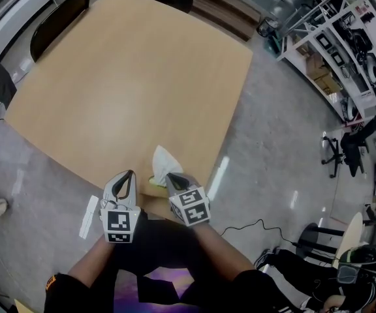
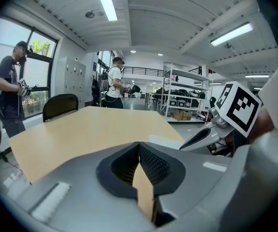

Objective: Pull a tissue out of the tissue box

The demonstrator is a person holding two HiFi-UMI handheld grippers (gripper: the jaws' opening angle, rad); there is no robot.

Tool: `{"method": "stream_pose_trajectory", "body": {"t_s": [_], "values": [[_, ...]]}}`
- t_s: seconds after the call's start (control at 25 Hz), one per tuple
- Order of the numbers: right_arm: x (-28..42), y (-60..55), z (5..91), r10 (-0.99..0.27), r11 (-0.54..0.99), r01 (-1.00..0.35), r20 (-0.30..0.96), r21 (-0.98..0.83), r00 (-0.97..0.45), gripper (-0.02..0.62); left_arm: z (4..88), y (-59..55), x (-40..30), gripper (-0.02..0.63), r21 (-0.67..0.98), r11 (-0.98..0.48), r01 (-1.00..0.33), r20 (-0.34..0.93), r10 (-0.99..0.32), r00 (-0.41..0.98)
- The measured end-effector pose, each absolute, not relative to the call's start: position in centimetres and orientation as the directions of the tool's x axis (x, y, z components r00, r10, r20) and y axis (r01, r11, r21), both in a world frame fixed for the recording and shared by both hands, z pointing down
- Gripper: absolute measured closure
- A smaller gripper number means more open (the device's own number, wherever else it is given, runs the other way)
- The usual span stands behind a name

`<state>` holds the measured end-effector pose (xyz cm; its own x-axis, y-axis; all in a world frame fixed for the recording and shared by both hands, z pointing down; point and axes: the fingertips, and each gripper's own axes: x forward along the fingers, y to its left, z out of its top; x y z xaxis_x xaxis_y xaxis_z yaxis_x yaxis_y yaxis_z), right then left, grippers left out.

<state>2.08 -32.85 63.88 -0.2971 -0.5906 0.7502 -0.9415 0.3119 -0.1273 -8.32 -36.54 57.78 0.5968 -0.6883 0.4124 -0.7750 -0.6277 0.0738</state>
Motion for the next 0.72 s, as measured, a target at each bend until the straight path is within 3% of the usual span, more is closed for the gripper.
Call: {"method": "stream_pose_trajectory", "body": {"t_s": [0.72], "values": [[7.0,-31.7,55.1,-0.811,0.272,-0.952,0.500,-0.138,-0.304,0.600,55.8,-32.5,-5.1,0.588,0.108,-0.573,-0.813,0.384,-0.730,0.566]]}}
